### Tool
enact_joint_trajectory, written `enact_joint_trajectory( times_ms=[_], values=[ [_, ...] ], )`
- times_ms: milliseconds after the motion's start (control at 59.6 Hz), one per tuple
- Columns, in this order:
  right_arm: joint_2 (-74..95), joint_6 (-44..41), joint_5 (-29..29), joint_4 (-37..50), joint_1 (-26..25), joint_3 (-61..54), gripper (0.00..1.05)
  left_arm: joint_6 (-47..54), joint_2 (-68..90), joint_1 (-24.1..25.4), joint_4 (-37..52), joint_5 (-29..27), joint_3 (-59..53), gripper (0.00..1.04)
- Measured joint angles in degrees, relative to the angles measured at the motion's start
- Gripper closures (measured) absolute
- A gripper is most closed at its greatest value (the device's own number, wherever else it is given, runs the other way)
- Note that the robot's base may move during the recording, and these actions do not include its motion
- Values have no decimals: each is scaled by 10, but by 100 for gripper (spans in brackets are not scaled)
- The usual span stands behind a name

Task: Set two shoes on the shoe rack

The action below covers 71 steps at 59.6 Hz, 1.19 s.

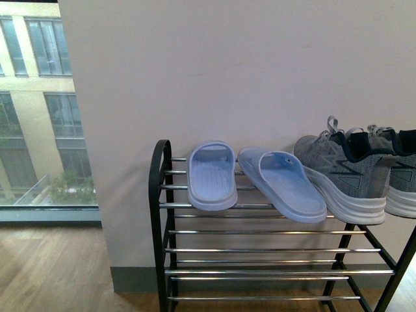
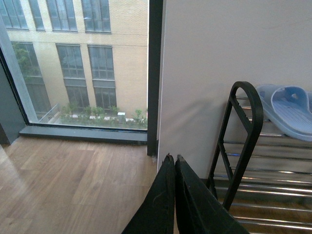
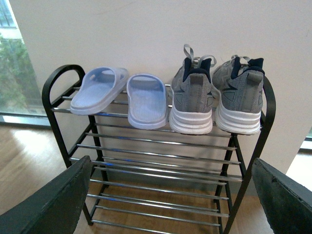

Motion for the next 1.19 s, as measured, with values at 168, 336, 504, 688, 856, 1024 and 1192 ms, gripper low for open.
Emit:
enact_joint_trajectory(
  times_ms=[168,336,504,688,856,1024,1192],
  values=[
    [0,0,0,0,0,0,9,0,-84,0,-102,0,0,103],
    [0,0,0,0,0,0,9,0,-101,1,-112,0,0,103],
    [0,0,0,0,0,0,9,0,-101,1,-111,0,0,67],
    [0,0,-1,0,0,0,9,0,-102,1,-111,-2,0,33],
    [0,0,0,0,0,0,9,1,-102,1,-111,0,0,10],
    [0,0,1,-1,0,0,9,2,-102,1,-112,0,0,9],
    [-1,1,2,-1,0,0,9,2,-102,1,-111,0,0,9]
  ],
)
